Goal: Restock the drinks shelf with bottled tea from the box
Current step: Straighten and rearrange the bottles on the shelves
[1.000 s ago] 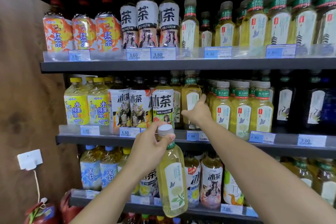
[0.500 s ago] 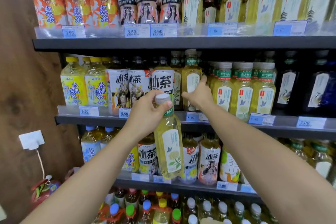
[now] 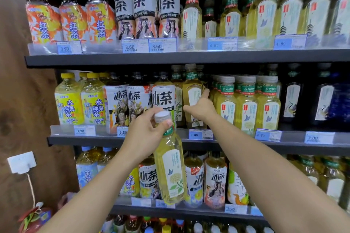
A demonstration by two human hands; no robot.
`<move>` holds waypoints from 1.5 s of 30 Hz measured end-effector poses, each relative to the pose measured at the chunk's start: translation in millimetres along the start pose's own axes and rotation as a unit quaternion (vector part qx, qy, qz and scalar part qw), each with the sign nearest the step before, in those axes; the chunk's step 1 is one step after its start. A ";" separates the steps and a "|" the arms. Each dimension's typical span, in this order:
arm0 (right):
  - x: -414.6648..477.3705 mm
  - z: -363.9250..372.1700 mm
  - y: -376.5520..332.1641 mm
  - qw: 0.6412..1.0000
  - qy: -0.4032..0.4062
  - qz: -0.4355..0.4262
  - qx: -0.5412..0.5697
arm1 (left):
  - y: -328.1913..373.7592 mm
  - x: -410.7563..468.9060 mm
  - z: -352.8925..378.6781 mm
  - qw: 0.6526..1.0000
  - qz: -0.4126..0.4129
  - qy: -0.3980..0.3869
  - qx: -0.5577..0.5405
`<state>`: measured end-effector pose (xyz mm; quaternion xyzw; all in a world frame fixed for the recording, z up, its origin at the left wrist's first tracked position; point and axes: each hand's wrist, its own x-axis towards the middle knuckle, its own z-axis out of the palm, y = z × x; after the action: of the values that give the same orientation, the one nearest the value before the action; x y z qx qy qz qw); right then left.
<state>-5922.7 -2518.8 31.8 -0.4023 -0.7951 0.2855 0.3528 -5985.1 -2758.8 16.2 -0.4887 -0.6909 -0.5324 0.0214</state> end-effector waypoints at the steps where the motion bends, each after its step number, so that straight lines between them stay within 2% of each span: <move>1: -0.5 0.7 -0.4 1.000 0.004 -0.003 0.004 | 0.9 -0.4 0.7 1.000 0.000 -0.001 0.002; 7: -0.4 -0.9 -11.3 0.998 0.025 -0.010 0.053 | 10.3 -2.5 -1.4 1.000 0.001 -0.003 -0.015; 11: -7.5 3.6 -17.8 0.998 0.052 0.001 0.026 | 18.0 -5.9 -8.0 1.000 -0.002 0.005 -0.017; 20: 1.4 -10.8 -32.7 0.994 -0.015 -0.001 -0.112 | 27.7 -10.0 -18.7 1.000 -0.005 0.012 -0.007; 28: 17.9 -18.2 -28.0 0.996 0.015 0.090 -0.011 | 31.9 -12.3 -22.5 1.000 0.002 0.020 -0.012; 35: 31.4 15.9 -11.7 0.991 0.075 0.068 0.082 | 25.0 -9.6 -24.4 0.999 0.009 0.014 -0.033; 38: 37.6 21.2 -9.8 0.988 0.072 0.069 0.119 | 21.1 -5.9 -24.5 0.999 0.018 0.017 -0.024; 41: 34.5 23.9 -12.4 0.995 0.077 0.063 0.031 | 19.0 -4.2 -22.5 1.000 0.013 0.020 -0.018; 43: 22.0 29.2 -10.6 0.985 0.115 0.010 -0.128 | 19.0 -5.2 -20.2 1.000 0.012 0.024 -0.011; 45: 4.7 37.6 -7.9 0.963 0.096 -0.062 -0.245 | 20.4 -5.9 -18.7 0.999 0.015 0.030 -0.001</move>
<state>-5957.9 -2525.4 17.1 -0.4516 -0.8267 0.0190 0.3352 -5976.9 -2777.6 35.6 -0.4834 -0.6815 -0.5472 0.0493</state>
